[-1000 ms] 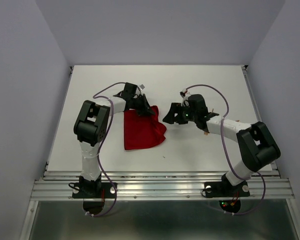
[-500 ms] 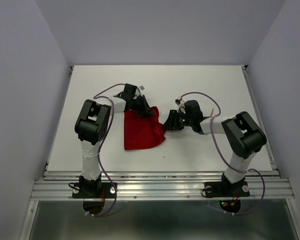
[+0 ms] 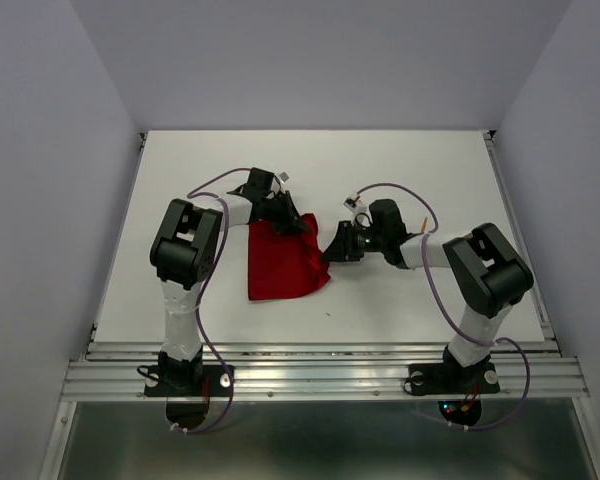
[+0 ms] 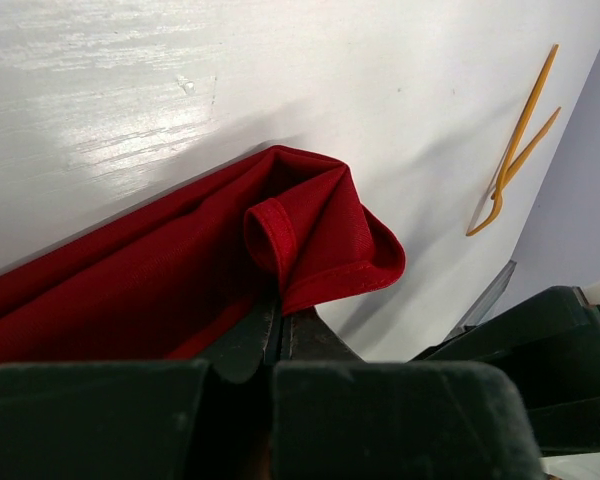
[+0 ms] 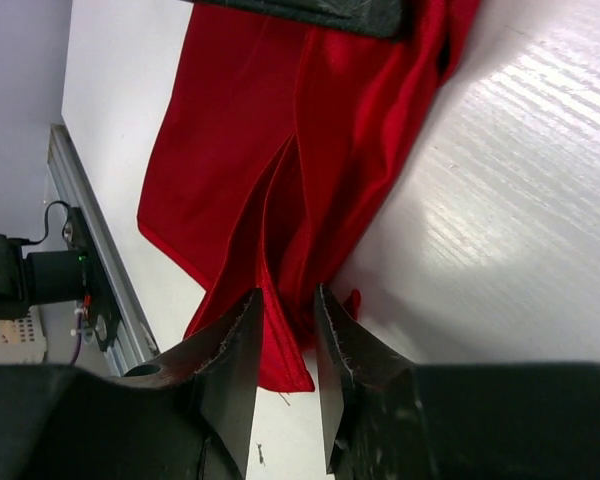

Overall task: Fold the napkin into a case and place the utensils inside
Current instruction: Fold the lower triangle-folded napkin at the center of the board.

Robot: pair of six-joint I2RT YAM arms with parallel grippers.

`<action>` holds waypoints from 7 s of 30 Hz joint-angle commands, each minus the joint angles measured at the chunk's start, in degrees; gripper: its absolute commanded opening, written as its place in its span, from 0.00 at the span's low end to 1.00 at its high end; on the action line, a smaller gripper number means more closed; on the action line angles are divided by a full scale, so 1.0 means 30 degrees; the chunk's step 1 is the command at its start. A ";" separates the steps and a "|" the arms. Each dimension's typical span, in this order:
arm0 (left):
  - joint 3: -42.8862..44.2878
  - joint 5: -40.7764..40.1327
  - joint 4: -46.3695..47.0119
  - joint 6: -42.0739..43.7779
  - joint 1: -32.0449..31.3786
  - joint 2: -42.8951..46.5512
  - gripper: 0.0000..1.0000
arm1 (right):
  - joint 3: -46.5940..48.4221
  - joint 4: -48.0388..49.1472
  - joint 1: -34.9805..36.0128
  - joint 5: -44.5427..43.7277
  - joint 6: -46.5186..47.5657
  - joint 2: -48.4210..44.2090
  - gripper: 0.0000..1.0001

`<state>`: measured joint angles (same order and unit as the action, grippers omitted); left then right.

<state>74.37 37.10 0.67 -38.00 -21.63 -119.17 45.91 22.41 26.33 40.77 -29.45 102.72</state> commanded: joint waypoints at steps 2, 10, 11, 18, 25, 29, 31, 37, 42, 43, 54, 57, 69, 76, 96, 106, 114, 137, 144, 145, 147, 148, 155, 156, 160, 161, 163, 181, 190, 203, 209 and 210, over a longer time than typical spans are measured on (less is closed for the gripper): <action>-0.0121 0.0231 0.0393 -0.0019 0.0119 0.0174 0.00 | 0.0369 -0.1082 0.0277 0.1466 0.1466 -0.0841 0.35; -0.0121 0.0201 0.0452 -0.0078 0.0149 0.0145 0.00 | 0.0897 -0.1904 0.0453 0.2931 0.2346 -0.1338 0.31; -0.0121 0.0201 0.0452 -0.0078 0.0149 0.0145 0.00 | 0.0985 -0.1905 0.0453 0.3222 0.2376 -0.1338 0.31; -0.0238 0.0143 0.0481 -0.0078 0.0149 0.0145 0.00 | 0.1453 -0.2490 0.0453 0.2494 0.2698 -0.0958 0.44; -0.0210 0.0172 0.0481 -0.0078 0.0178 -0.0002 0.00 | 0.1484 -0.2666 0.0453 0.2316 0.2581 -0.0577 0.46; -0.0210 0.0201 0.0510 -0.0137 0.0178 -0.0060 0.00 | 0.1864 -0.3486 0.0453 0.2698 0.3137 -0.0022 0.62; -0.0180 0.0201 0.0540 -0.0137 0.0178 -0.0060 0.00 | 0.1864 -0.3458 0.0453 0.2464 0.3312 0.0155 0.67; -0.0297 0.0172 0.0569 -0.0108 0.0178 -0.0031 0.00 | 0.2186 -0.3604 0.0453 0.2142 0.3577 0.0887 0.72; -0.0297 0.0171 0.0598 -0.0166 0.0178 -0.0089 0.00 | 0.2187 -0.4159 0.0453 0.2287 0.3986 0.0918 0.70; -0.0268 0.0172 0.0598 -0.0166 0.0178 -0.0089 0.00 | 0.2187 -0.4364 0.0453 0.2375 0.4132 0.0859 0.68; -0.0327 0.0084 0.0627 -0.0224 0.0178 -0.0206 0.00 | 0.2184 -0.9314 0.0453 0.4537 0.6974 -0.1953 0.61; -0.0327 0.0113 0.0686 -0.0254 0.0178 -0.0207 0.00 | 0.2450 -1.0107 0.0453 0.4865 0.7444 -0.2099 0.61; -0.0502 0.0054 0.0715 -0.0225 0.0178 0.0086 0.00 | 0.2334 -0.6508 0.0453 0.0794 0.4341 -0.1720 0.75; -0.0473 0.0084 0.0715 -0.0225 0.0178 0.0086 0.00 | 0.2889 -0.5070 0.1068 0.0442 0.3139 -0.0579 0.82; -0.0561 -0.0033 0.0686 -0.0225 0.0178 0.0408 0.00 | 0.3944 -0.4981 0.2971 0.0471 0.2962 -0.0870 0.79; -0.0649 -0.0121 0.0627 -0.0224 0.0178 0.0526 0.00 | 0.5174 -0.6240 0.3764 -0.0759 0.3489 -0.0519 0.79; -0.0737 -0.0151 0.0627 -0.0195 0.0178 0.0555 0.00 | 0.6754 -0.8522 0.4816 -0.2219 0.3986 0.0359 0.79; -0.0181 -0.1614 -0.1246 0.0390 0.0412 0.2252 0.35 | 0.7491 -1.0842 0.5990 -0.4597 0.4690 0.2353 0.75; 0.0229 -0.1879 -0.1921 0.0654 0.0442 0.2926 0.45 | 0.6232 -1.0110 0.5990 -0.4422 0.4837 0.1798 0.75; 0.0259 -0.1908 -0.1979 0.0683 0.0471 0.2986 0.45 | 0.5940 -0.9818 0.5990 -0.4189 0.4895 0.1622 0.75; 0.0434 -0.2084 -0.2214 0.0829 0.0471 0.3191 0.45 | 0.5090 -0.9058 0.5990 -0.4012 0.5012 0.0949 0.75; 0.0435 -0.2142 -0.2272 0.0859 0.0500 0.3221 0.45 | 0.4855 -0.8908 0.5990 -0.3924 0.5100 0.0686 0.75; 0.0377 -0.2114 -0.2390 0.0918 0.0588 0.3543 0.45 | 0.2483 -0.6662 0.5990 -0.4334 0.6037 -0.0254 0.76; 0.0377 -0.2084 -0.2390 0.0889 0.0588 0.3543 0.45 | 0.2161 -0.6361 0.5990 -0.4305 0.6154 -0.0284 0.75; 0.0201 -0.1647 -0.2302 0.0918 0.0588 0.3661 0.45 | -0.0004 -0.3989 0.5990 -0.4070 0.6740 -0.0897 0.74; 0.0201 -0.1587 -0.2302 0.0976 0.0588 0.3661 0.46 | -0.0330 -0.3666 0.5990 -0.4099 0.6915 -0.1044 0.73; 0.0259 -0.1469 -0.2331 0.1093 0.0588 0.3602 0.53 | -0.0945 -0.2553 0.5990 -0.4216 0.7296 -0.1338 0.72; 0.3773 -0.2846 -0.4674 0.2763 -0.1257 0.1230 0.69 | -0.1680 -0.2227 0.5990 -0.4216 0.7503 -0.1661 0.71; 0.4331 -0.3695 -0.5173 0.3145 -0.1755 0.0350 0.65 | -0.1593 -0.2667 0.5990 -0.4275 0.7503 -0.1778 0.71; 0.4127 -0.3227 -0.4676 0.2911 -0.2224 0.0175 0.52 | -0.1534 -0.3047 0.5990 -0.4510 0.7386 -0.1895 0.71; 0.4069 -0.2876 -0.4500 0.2823 -0.2283 -0.0002 0.21 | -0.1592 -0.3135 0.5990 -0.4684 0.7415 -0.2129 0.71; 0.4039 -0.2875 -0.4529 0.2822 -0.2283 -0.0002 0.14 | -0.1593 -0.3164 0.5990 -0.4743 0.7415 -0.2246 0.72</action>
<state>85.23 27.05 -14.33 -29.85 -28.16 -119.24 42.22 16.91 43.62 28.86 -7.35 97.25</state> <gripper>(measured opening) 0.213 0.711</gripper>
